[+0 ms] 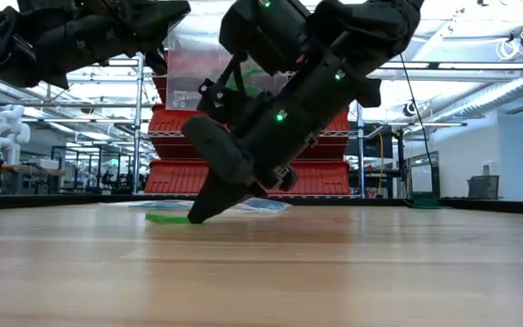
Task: Sort rubber bands
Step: Put the green rubber band into the right zip lock bag
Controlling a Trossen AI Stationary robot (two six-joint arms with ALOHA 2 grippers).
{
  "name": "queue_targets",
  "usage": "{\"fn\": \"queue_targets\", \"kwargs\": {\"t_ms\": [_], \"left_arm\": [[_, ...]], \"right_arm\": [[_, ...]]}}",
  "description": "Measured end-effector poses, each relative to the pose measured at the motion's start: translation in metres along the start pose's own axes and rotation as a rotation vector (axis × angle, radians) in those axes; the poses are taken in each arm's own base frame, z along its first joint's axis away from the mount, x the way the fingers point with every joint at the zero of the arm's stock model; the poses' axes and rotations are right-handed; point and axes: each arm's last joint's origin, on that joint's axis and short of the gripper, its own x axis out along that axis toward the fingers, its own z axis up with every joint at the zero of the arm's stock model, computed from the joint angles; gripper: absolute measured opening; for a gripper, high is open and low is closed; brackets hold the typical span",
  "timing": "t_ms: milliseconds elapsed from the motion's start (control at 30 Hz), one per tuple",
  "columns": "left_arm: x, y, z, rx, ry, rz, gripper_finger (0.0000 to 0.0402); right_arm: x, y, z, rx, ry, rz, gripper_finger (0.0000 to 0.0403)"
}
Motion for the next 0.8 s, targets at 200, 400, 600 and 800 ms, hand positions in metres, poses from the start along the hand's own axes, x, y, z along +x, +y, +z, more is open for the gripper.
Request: {"fn": "queue_targets", "kwargs": {"t_ms": [200,400,600,800], "left_arm": [[-0.001,0.003,-0.002,-0.002,0.024,0.019,0.0],[-0.001,0.006,-0.004,-0.006,0.042,0.032,0.0],[-0.002,0.007,-0.005,-0.009,0.055,0.038,0.0],[-0.002,0.007,-0.007,-0.017,0.081,0.043,0.0]], "right_arm": [[-0.025,0.017,0.016,-0.076,0.044,0.119,0.0003],[-0.066,0.033,0.061,-0.174,0.019,0.015,0.0001],[-0.103,0.049,0.109,-0.308,-0.048,-0.033,0.0001],[-0.143,0.047,0.151,-0.413,-0.1,-0.195,0.0]]}}
